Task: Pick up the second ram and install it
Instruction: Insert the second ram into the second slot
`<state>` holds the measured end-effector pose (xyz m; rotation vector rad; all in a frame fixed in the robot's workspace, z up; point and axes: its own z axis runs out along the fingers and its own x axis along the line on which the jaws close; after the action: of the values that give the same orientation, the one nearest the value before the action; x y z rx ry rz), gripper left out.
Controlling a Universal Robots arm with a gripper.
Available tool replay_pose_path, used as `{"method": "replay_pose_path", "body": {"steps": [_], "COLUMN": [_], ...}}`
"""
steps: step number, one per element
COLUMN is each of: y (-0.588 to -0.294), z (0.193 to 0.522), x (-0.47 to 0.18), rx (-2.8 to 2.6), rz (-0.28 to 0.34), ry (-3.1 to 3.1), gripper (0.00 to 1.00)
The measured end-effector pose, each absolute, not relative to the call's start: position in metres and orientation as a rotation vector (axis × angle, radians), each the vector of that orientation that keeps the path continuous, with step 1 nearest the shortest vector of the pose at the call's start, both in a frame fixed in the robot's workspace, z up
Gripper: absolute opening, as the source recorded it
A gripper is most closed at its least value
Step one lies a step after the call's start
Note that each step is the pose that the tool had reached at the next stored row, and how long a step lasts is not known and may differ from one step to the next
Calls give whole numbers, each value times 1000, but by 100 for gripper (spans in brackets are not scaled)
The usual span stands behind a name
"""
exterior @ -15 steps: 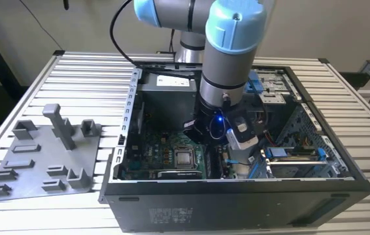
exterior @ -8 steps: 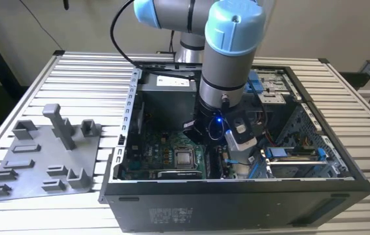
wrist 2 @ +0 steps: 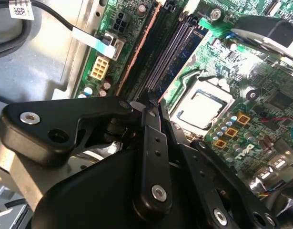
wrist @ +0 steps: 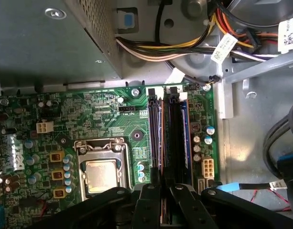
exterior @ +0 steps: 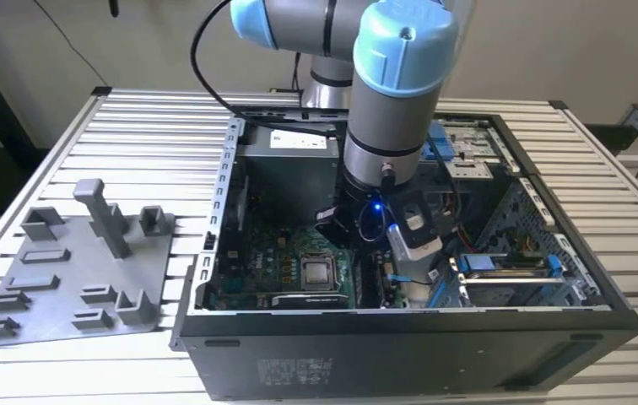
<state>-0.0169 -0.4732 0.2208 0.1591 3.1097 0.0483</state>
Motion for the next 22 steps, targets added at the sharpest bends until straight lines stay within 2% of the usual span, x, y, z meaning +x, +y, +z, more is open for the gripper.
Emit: {"method": "replay_pose_path", "body": {"steps": [22], "y": [-473], "z": [216], "x": [-17], "rx": [180], "rz": [48], "ry": [3108], "gripper": [14]}}
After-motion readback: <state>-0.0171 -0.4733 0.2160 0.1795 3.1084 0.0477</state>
